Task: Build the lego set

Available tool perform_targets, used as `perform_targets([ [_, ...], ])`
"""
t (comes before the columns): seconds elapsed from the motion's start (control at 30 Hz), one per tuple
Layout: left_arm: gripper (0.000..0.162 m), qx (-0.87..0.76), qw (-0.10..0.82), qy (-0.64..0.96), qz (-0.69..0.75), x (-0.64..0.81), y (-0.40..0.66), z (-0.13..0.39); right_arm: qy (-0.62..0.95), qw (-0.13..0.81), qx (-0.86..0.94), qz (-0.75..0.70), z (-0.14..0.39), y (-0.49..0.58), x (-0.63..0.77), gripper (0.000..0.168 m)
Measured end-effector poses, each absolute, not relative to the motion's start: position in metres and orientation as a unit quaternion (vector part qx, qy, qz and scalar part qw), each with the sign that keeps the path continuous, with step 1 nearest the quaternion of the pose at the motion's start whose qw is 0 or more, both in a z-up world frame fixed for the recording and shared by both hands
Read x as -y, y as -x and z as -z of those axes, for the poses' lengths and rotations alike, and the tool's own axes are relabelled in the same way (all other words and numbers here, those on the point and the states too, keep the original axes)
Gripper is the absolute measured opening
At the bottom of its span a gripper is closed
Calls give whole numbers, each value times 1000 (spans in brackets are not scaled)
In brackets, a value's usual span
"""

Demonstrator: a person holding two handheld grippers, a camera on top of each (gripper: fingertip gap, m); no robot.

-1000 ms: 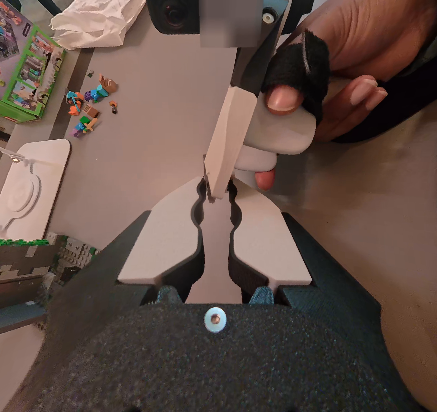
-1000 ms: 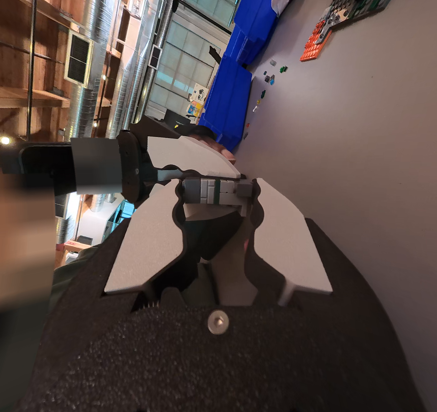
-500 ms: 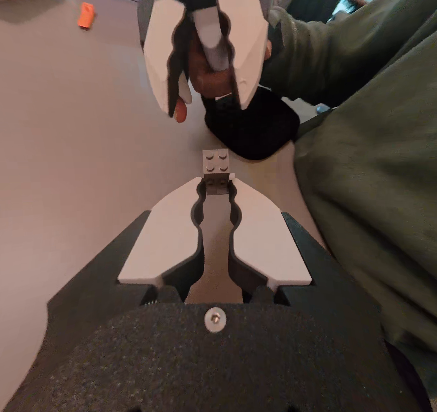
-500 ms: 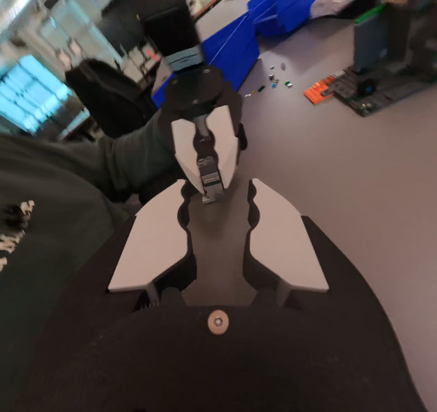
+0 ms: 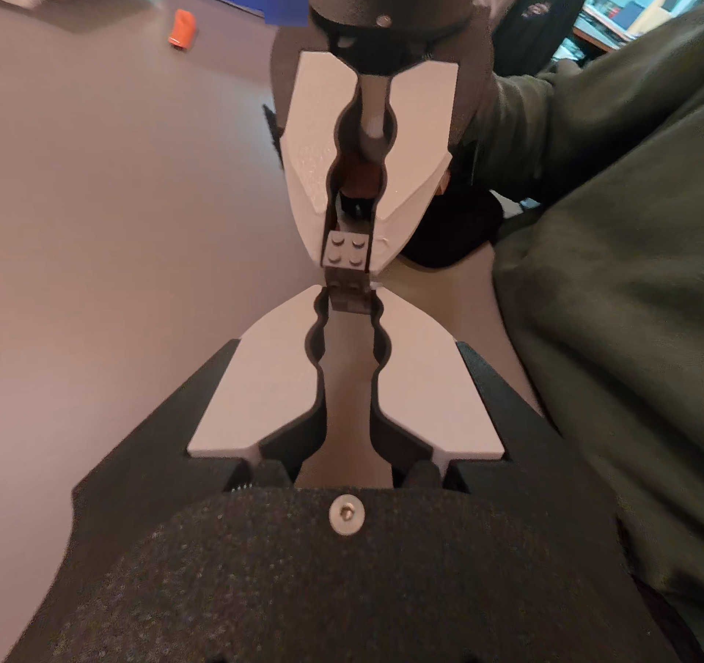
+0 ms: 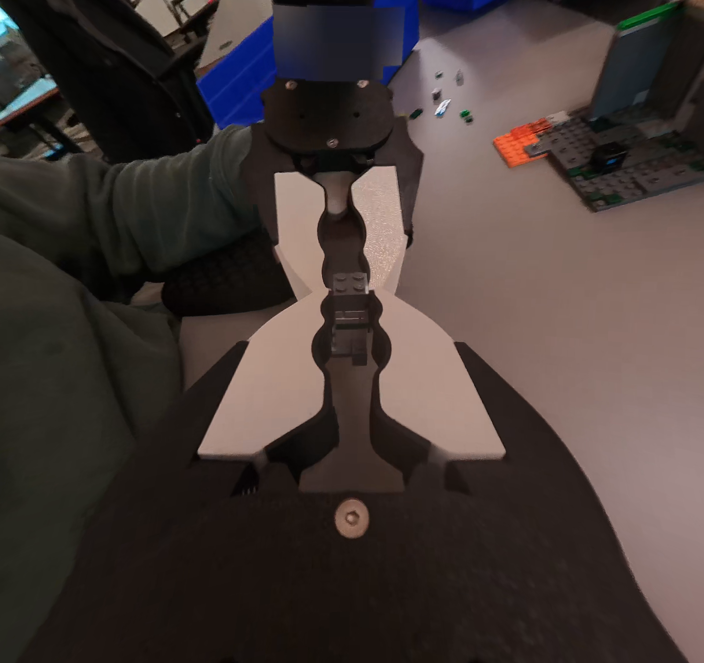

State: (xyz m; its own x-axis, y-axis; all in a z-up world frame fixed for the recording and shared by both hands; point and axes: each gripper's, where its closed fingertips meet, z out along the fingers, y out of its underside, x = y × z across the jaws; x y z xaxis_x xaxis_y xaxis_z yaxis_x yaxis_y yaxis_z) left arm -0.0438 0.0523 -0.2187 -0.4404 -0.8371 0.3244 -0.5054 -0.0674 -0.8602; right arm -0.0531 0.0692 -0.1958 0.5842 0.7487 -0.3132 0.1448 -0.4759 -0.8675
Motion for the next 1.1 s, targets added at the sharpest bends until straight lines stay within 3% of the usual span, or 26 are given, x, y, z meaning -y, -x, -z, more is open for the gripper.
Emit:
perform_targets([
  [0.17, 28, -616, 281, 583, 449, -107, 33, 222, 790, 517, 206, -258, 192, 16, -119, 16],
  [0.33, 30, -586, 367, 617, 376, -137, 23, 230, 798, 551, 122, -211, 201, 0, -155, 16],
  [0.47, 27, -563, 390, 633, 361, -144, 14, 229, 796, 564, 101, -196, 206, 7, -162, 16],
  [0.63, 6, -567, 407, 636, 329, -147, 11, 231, 795, 572, 92, -180, 208, 8, -157, 16],
  [0.77, 6, -559, 424, 634, 324, -149, 11, 229, 798, 566, 75, -193, 209, 4, -153, 16],
  [0.9, 18, -558, 425, 632, 330, -146, 7, 230, 797, 570, 73, -188, 208, 1, -151, 16],
  [1.1, 23, -560, 419, 630, 338, -141, 5, 231, 795, 573, 78, -184, 210, 2, -149, 16],
])
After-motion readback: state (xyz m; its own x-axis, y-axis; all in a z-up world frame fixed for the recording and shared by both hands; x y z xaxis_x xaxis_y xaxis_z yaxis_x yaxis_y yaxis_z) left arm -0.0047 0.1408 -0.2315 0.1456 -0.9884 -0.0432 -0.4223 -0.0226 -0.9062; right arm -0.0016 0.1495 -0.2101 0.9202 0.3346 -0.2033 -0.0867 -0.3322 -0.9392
